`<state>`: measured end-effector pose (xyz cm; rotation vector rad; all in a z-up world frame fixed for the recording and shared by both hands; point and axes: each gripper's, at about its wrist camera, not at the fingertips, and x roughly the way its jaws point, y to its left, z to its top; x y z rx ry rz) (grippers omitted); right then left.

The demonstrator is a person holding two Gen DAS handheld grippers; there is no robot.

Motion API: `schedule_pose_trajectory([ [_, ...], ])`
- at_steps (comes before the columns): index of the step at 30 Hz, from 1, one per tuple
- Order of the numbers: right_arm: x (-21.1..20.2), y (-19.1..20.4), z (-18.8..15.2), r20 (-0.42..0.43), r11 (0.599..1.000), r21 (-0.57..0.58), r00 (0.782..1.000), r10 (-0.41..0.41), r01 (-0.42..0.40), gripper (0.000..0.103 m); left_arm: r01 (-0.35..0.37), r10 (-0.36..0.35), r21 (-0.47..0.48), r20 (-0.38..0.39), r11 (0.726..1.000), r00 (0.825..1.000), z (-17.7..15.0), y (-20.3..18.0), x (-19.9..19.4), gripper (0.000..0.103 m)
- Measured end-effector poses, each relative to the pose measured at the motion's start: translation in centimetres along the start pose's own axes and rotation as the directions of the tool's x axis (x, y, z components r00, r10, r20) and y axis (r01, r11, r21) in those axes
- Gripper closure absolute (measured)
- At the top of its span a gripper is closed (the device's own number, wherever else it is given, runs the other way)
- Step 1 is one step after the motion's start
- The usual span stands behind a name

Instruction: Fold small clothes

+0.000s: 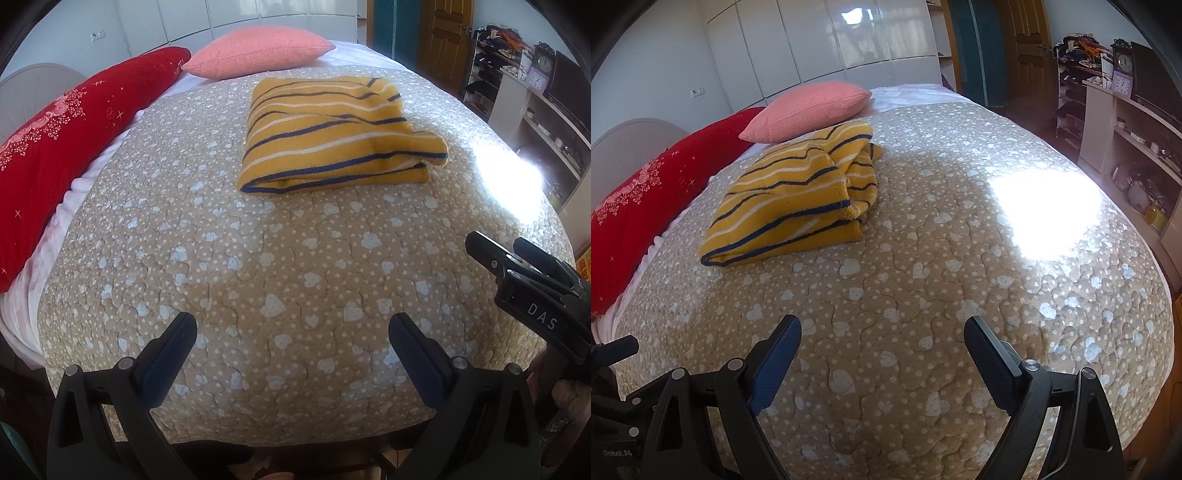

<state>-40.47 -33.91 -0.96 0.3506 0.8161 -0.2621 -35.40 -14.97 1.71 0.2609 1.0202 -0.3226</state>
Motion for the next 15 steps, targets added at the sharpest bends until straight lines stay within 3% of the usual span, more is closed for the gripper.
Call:
schedule_pose_trajectory([
  [15,-0.19,0.21,-0.37,0.001,1.0,0.005,1.0,0.002,-0.002,0.01,-0.002,0.002,-0.003,0.001,1.0,1.0,-0.13,0.06,-0.11,0.0],
])
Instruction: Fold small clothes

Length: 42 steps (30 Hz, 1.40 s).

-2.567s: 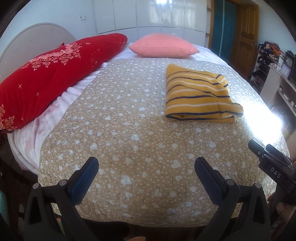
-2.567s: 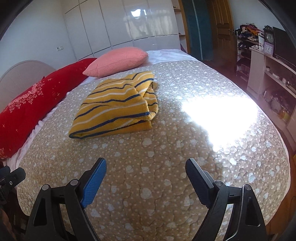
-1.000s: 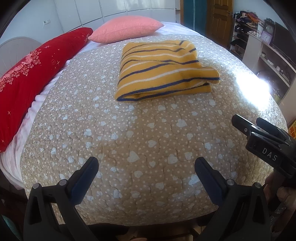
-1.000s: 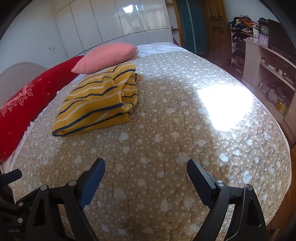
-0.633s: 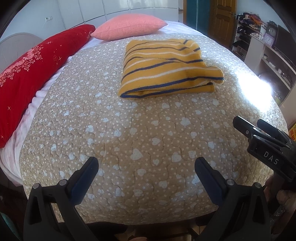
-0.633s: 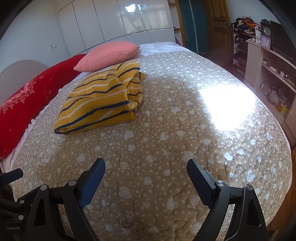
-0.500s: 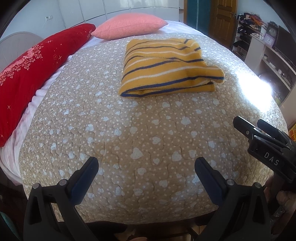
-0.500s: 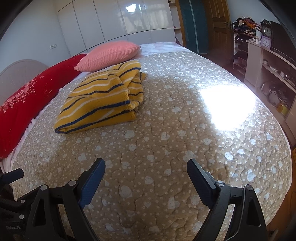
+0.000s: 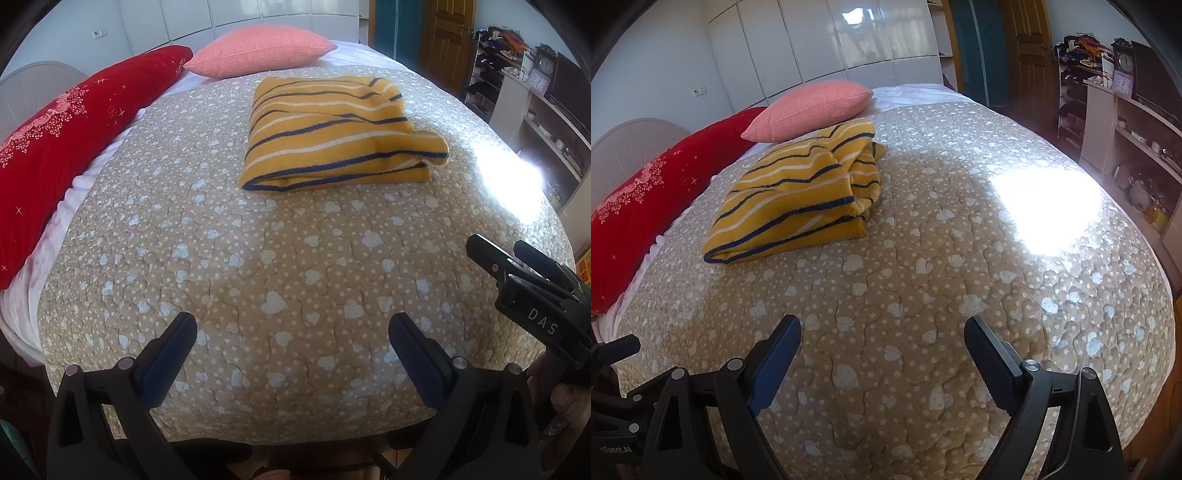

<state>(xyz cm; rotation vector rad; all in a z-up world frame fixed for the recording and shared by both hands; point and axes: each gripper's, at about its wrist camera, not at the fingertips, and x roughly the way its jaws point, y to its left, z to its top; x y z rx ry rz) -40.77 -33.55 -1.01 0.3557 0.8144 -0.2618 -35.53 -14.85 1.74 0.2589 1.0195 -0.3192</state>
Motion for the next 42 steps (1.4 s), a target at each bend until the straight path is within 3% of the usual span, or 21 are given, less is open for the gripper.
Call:
schedule_pose_trajectory([
  [42,0.23,0.46,-0.32,-0.01,1.0,0.002,1.0,0.006,-0.006,0.009,0.027,-0.027,-0.017,-0.032,0.999,0.999,-0.23,0.2,0.77,0.0],
])
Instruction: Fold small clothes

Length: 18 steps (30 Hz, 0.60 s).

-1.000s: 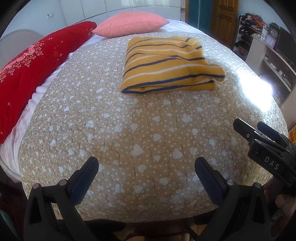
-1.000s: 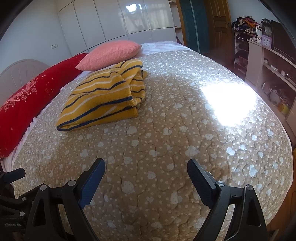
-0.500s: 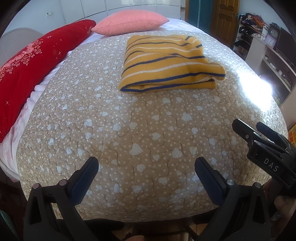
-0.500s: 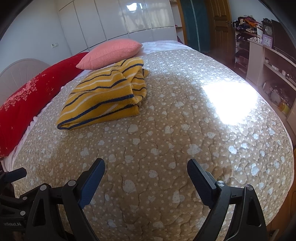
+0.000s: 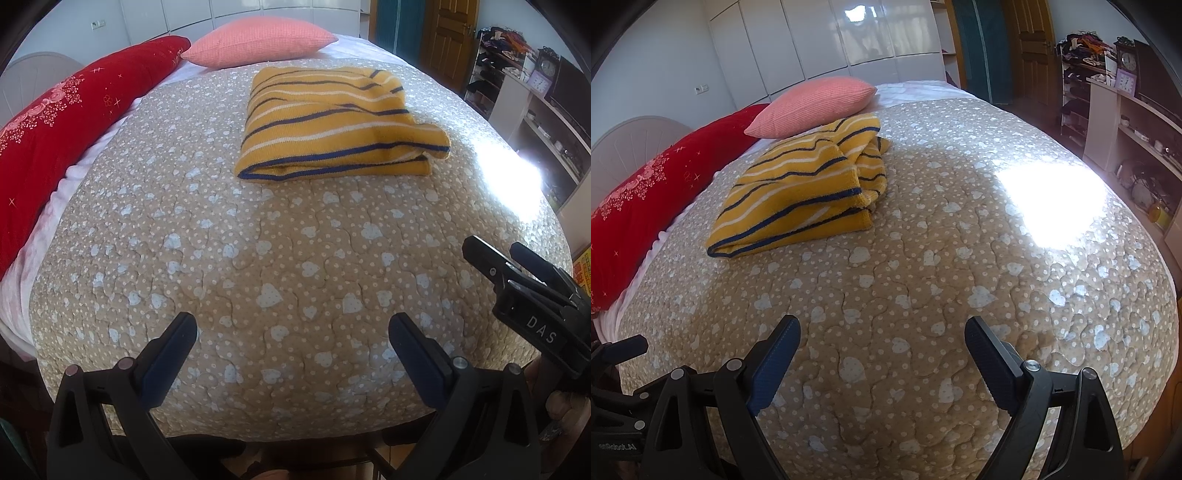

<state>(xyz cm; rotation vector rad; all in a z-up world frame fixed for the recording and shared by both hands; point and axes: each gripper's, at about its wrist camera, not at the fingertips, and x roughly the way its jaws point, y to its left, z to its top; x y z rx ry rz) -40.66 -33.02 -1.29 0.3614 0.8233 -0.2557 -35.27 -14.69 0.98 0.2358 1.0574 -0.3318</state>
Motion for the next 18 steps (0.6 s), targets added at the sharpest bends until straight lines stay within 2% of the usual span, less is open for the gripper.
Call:
schedule_pose_trajectory([
  [18,0.1,-0.03,-0.18,-0.001,1.0,0.002,1.0,0.003,-0.003,0.009,0.011,-0.011,-0.018,-0.017,1.0,1.0,-0.19,0.31,0.55,0.0],
])
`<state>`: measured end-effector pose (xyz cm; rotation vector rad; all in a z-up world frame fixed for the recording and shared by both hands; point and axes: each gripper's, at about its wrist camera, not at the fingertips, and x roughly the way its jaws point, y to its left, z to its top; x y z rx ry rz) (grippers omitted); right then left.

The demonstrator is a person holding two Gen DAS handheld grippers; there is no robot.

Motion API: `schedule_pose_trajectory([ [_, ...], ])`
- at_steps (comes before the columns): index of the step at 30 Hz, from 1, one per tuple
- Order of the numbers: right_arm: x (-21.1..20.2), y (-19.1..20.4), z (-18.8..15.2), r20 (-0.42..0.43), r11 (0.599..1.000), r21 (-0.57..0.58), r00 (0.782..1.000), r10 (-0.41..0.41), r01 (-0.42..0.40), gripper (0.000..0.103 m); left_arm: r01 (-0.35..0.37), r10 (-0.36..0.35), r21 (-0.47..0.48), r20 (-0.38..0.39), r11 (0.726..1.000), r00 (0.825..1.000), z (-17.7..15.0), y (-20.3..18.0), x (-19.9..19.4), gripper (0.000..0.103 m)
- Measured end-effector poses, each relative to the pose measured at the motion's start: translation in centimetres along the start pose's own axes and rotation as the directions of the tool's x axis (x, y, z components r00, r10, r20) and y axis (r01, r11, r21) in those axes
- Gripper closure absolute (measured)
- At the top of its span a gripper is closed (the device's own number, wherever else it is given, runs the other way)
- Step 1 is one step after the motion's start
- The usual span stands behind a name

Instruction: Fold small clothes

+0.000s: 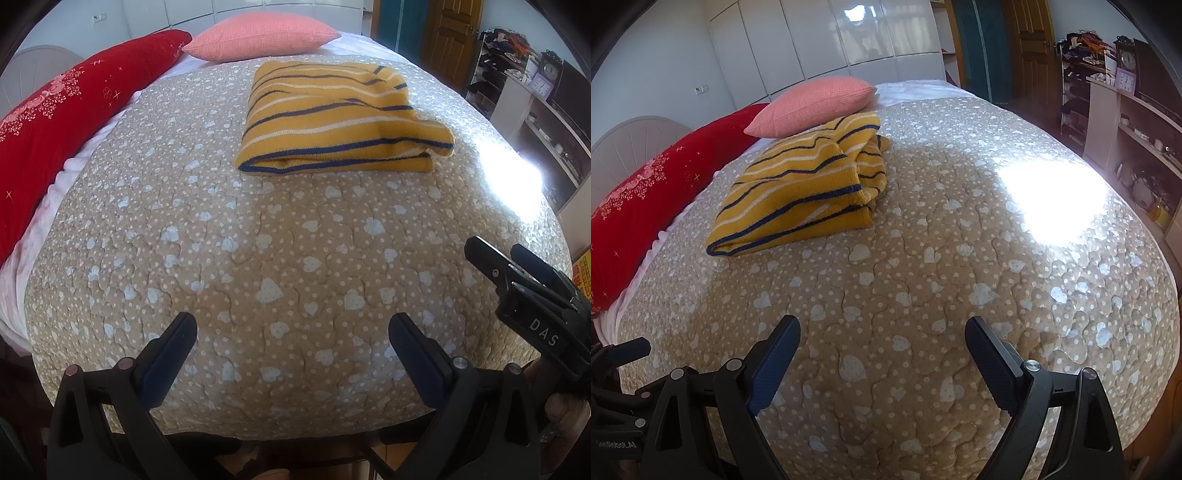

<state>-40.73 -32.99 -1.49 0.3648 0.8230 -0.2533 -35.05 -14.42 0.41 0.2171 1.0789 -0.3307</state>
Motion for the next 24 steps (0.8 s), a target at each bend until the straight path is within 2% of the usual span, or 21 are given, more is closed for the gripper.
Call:
schedule_pose_trajectory([
  [5,-0.5,0.0,0.0,0.028,1.0,0.005,1.0,0.007,-0.007,0.009,0.003,-0.003,-0.008,-0.008,1.0,1.0,-0.1,0.2,0.2,0.0],
  [24,0.6,1.8,0.5,-0.006,0.999,-0.047,1.0,0.02,-0.02,0.009,0.04,-0.04,-0.067,-0.007,0.997,0.999,0.5,2.0,1.1,0.0],
])
